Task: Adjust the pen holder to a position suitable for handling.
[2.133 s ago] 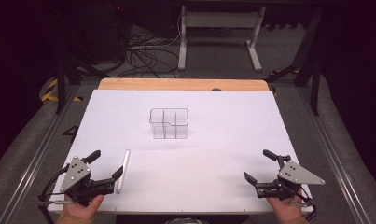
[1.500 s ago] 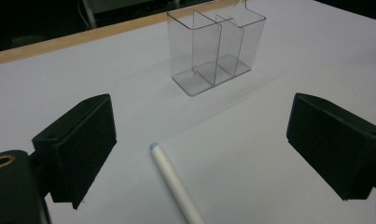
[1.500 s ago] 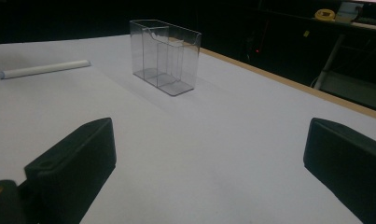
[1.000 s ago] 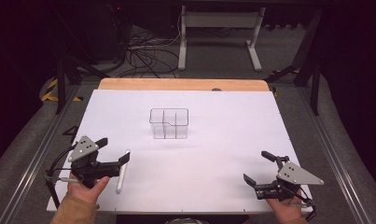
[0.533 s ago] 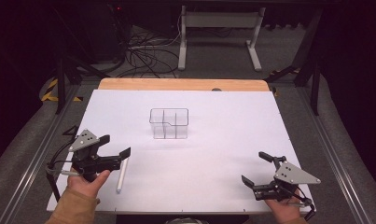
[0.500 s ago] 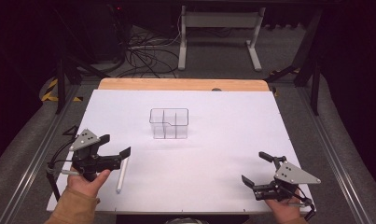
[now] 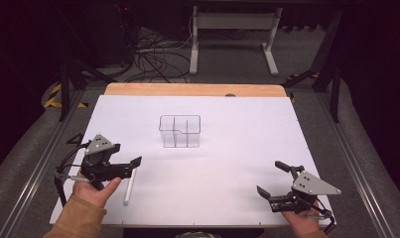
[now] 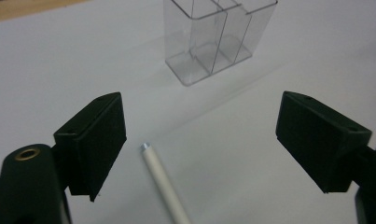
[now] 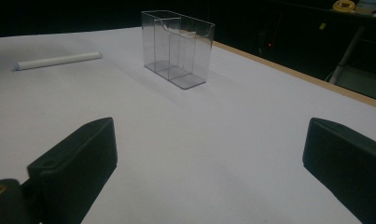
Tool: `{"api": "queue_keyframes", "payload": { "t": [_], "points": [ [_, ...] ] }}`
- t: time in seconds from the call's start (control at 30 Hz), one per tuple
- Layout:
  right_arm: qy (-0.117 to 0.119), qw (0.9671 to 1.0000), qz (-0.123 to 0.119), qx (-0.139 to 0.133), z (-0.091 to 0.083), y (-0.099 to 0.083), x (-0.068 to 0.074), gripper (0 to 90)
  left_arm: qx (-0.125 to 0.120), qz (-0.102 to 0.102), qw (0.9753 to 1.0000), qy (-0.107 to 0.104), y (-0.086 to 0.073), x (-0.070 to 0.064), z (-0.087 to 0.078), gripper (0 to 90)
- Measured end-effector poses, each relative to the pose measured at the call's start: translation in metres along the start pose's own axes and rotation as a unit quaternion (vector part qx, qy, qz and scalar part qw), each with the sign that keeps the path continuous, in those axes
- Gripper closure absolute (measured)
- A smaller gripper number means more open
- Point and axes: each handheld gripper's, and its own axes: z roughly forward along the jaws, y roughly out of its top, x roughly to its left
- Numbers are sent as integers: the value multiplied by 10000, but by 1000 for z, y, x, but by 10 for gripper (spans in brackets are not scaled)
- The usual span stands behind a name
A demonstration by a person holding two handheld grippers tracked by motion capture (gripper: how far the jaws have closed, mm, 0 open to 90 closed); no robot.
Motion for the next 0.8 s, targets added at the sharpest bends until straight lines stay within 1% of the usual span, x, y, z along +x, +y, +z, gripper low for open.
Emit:
{"api": "queue_keyframes", "payload": {
  "t": [0.03, 0.07, 0.1, 0.17, 0.2, 0.23, 0.3, 0.33, 0.37, 0.43, 0.47, 0.53, 0.6, 0.63, 0.7, 0.77, 0.8],
  "points": [
    [14, 10000, 8, -11, 0, 1, 0, 34, 89, -10, 10000, 13, 1, 0, 1, 176],
    [14, 10000, -25, -46, 0, 1, 0, 34, 166, -71, 9998, 21, 2, 0, 1, 178],
    [39, 10000, -4, -44, 0, 2, 0, 33, 243, -114, 9996, 36, 4, 0, 2, 178],
    [87, 9999, -73, -77, -1, 4, 0, 32, 380, -178, 9991, 87, 6, 1, 3, 178],
    [73, 9999, -91, -71, -1, 5, -1, 32, 459, -199, 9987, 127, 7, 1, 5, 179],
    [51, 9999, -92, -46, -1, 6, -2, 33, 574, -245, 9979, 167, 8, 1, 7, 180],
    [86, 9999, 34, -67, -1, 7, -6, 34, 723, -266, 9968, 220, 9, 2, 10, 185],
    [97, 9999, 43, -76, -1, 7, -8, 35, 809, -261, 9961, 232, 10, 3, 13, 185],
    [46, 9999, 68, -89, -1, 7, -9, 37, 887, -318, 9953, 215, 11, 3, 15, 186],
    [24, 9999, 77, -78, -2, 7, -11, 37, 1011, -354, 9939, 273, 12, 4, 19, 187],
    [-2, 9999, 118, -110, -2, 7, -12, 37, 1086, -385, 9929, 294, 13, 5, 21, 186],
    [5, 9998, 148, -120, -2, 5, -13, 39, 1181, -481, 9914, 308, 14, 6, 23, 187],
    [48, 9998, 165, -87, -1, 4, -13, 39, 1228, -530, 9902, 409, 14, 8, 25, 194],
    [88, 9999, 105, -68, -1, 3, -12, 39, 1271, -537, 9892, 489, 14, 9, 26, 202],
    [129, 9999, 23, -13, 0, 2, -10, 39, 1362, -582, 9875, 534, 13, 11, 27, 206],
    [178, 9998, 31, 9, 1, 2, -10, 39, 1431, -626, 9860, 585, 13, 13, 28, 206],
    [207, 9998, 53, 13, 1, 2, -9, 39, 1449, -689, 9852, 595, 12, 14, 28, 206]
  ]
}}
